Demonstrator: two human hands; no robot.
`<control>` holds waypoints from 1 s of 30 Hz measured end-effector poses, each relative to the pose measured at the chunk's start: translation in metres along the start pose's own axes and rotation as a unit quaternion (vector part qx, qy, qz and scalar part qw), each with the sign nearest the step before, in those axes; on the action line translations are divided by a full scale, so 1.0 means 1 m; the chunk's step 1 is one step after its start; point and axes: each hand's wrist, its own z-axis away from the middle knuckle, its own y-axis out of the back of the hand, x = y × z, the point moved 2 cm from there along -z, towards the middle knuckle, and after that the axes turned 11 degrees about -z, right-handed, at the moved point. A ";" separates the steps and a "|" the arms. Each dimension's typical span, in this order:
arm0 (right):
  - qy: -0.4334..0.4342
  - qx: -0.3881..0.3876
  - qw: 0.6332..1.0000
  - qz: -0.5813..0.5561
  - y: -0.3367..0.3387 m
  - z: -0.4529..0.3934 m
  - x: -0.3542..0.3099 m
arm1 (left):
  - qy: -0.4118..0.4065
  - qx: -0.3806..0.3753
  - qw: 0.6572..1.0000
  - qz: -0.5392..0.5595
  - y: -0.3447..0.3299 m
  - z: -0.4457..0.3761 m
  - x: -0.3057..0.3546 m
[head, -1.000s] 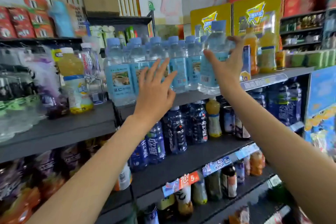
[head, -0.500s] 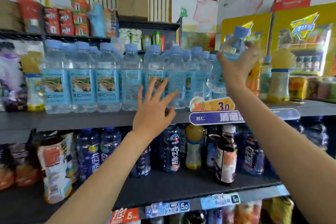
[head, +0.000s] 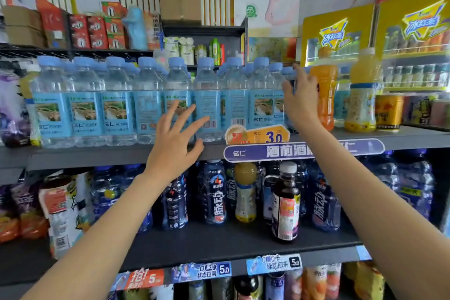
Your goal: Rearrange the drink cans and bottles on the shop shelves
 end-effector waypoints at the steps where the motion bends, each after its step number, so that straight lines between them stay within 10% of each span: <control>1: 0.010 0.020 0.999 0.030 0.008 -0.004 0.008 | 0.000 0.004 1.000 -0.004 0.000 0.000 0.000; 8: -0.061 -0.038 0.994 0.086 0.005 -0.008 0.043 | -0.003 -0.009 0.999 -0.038 -0.001 0.001 -0.001; 14: 0.104 0.115 0.988 -0.003 0.022 0.014 0.011 | 0.008 -0.007 1.000 -0.025 0.001 0.002 0.000; 21: 0.305 0.102 0.942 -0.092 -0.002 0.021 -0.104 | 0.009 -0.070 0.997 0.042 0.015 0.026 -0.005; 30: 0.366 0.011 0.911 -0.189 -0.179 0.114 -0.256 | 0.178 -0.027 0.984 -0.013 0.119 0.142 -0.188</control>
